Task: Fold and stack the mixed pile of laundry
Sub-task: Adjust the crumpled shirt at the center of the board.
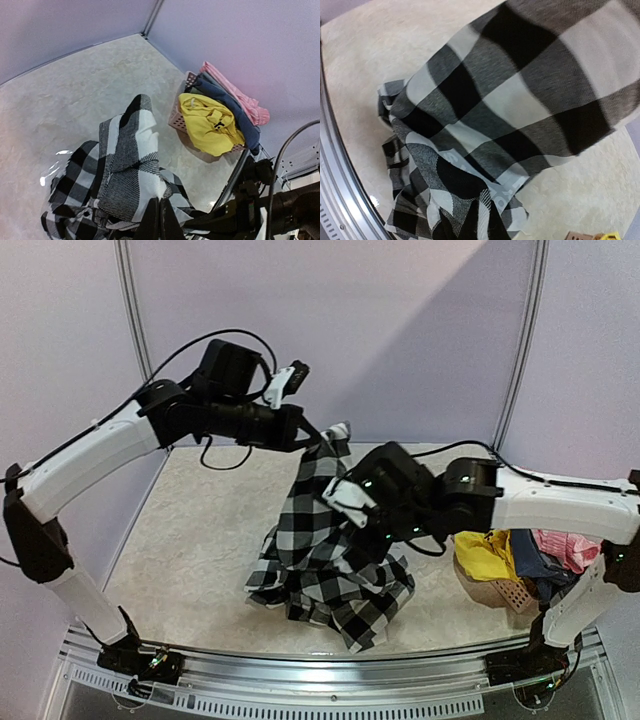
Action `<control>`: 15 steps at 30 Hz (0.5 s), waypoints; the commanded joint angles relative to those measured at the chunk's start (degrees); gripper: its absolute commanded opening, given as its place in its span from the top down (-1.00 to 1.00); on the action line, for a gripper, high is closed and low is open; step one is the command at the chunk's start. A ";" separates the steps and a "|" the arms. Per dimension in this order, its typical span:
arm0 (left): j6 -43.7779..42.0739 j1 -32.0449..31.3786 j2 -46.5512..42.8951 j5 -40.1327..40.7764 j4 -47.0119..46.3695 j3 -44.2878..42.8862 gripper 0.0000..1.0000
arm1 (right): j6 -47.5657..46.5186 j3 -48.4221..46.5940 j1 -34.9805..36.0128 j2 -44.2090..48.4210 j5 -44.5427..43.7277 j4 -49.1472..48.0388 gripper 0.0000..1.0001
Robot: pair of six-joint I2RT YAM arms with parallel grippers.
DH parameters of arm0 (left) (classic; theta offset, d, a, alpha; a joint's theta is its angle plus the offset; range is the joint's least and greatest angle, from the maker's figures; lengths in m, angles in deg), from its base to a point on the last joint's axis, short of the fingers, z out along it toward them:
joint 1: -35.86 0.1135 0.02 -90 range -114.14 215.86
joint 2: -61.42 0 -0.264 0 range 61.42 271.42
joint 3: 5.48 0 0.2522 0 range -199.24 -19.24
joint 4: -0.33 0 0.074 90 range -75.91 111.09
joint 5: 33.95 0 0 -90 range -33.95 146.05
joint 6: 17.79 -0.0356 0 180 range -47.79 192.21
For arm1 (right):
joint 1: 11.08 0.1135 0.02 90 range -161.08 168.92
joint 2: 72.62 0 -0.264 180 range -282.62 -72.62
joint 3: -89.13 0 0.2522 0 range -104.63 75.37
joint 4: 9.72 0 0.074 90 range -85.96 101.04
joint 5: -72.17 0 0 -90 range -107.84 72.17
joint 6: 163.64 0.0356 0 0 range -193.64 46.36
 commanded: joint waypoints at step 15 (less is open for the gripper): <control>-7.32 -10.42 16.45 4.90 7.87 -18.73 -0.98 | 38.04 20.52 -6.83 30.29 -21.24 14.14 1.00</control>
